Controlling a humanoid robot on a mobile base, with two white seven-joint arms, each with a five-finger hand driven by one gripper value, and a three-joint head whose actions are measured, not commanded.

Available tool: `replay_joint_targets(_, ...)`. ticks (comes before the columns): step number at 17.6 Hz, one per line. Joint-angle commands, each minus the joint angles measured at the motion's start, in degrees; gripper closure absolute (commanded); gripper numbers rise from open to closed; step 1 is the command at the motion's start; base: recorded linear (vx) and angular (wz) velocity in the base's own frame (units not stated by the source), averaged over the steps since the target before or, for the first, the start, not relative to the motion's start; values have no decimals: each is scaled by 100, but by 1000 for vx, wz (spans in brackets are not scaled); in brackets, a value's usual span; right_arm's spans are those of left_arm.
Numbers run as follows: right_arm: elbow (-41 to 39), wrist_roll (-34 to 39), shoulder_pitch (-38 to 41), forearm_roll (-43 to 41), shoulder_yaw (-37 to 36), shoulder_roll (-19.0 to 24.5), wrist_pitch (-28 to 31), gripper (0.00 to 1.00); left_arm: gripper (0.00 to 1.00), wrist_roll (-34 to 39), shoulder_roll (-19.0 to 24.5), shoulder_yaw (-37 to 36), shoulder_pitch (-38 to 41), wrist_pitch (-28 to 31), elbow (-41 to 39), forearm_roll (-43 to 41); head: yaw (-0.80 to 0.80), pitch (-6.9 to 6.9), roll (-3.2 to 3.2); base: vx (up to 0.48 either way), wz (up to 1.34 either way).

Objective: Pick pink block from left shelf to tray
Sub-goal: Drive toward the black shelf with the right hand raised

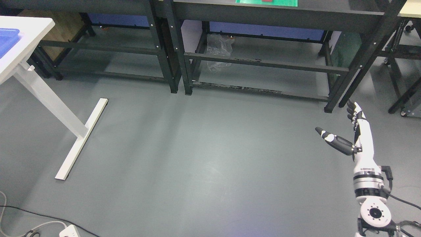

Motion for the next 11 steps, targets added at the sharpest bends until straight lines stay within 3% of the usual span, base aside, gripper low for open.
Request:
replay_joint_targets(1,-203,-260,-36,4591,307,-100,-24,0,0,4,100,0,52,12,0,-9,0,0,0,69,16)
replay_joint_targets(3,-256,-819,16,3970,299,-100,-33,0,0,4,100,0,52,3,0,-9,0,0,0,77,28)
replay_joint_targets(5,-283,-1270,25,3887,264,-100,-76,0,0,4,100,0,52,3,0,-9,0,0,0,108,34)
replay_joint_targets(11,-274,-1254,43,3957,272,-100,-86,0,0,4,100,0,52,3,0,-9,0,0,0,123,70)
